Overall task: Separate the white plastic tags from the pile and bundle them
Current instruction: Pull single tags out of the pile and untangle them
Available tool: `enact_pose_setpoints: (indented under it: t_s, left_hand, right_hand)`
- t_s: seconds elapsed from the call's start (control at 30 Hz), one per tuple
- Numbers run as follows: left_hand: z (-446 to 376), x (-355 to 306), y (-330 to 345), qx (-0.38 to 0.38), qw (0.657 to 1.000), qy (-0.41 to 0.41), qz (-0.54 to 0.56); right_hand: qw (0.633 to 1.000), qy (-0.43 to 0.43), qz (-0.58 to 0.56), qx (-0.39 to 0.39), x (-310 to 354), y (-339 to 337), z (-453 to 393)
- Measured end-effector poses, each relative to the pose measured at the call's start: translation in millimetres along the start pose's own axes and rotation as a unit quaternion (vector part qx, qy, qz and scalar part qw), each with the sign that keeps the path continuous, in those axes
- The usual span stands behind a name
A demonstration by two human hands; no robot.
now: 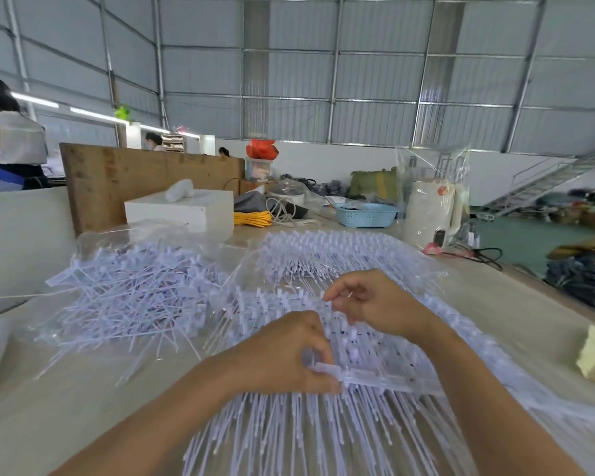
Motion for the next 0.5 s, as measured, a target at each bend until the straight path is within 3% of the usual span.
enact_pose_setpoints:
  t_s: [0.07,0.17,0.33,0.4,0.5]
  left_hand:
    - [0,-9,-15,-0.057,0.993,0.020,0.098]
    - [2,-10,-41,-0.152,0.956,0.035,0.248]
    - [5,-3,-50,-0.210,0.937,0.039,0.275]
    - [6,-3,-53,-0.233,0.938,0.048,0.253]
    - [9,4,-62,-0.281,0.918,0.038,0.279]
  right_hand:
    - [0.999,0.020,-0.013,0.034,3,-8,8]
    - [0.988,0.031,-0.051,0.144,14,-6,24]
    - [0.977,0.052,0.015,0.208,17,5,35]
    - [0.981,0.037,0.037,0.186,20,7,33]
    - [0.995,-0.030,0.083,0.046,41,-12,28]
Point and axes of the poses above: each hand's wrist, its own z-axis away from the middle knuckle, its own y-axis out of the palm, x = y × z, the point moved 10 cm from there along -z, towards the middle knuckle
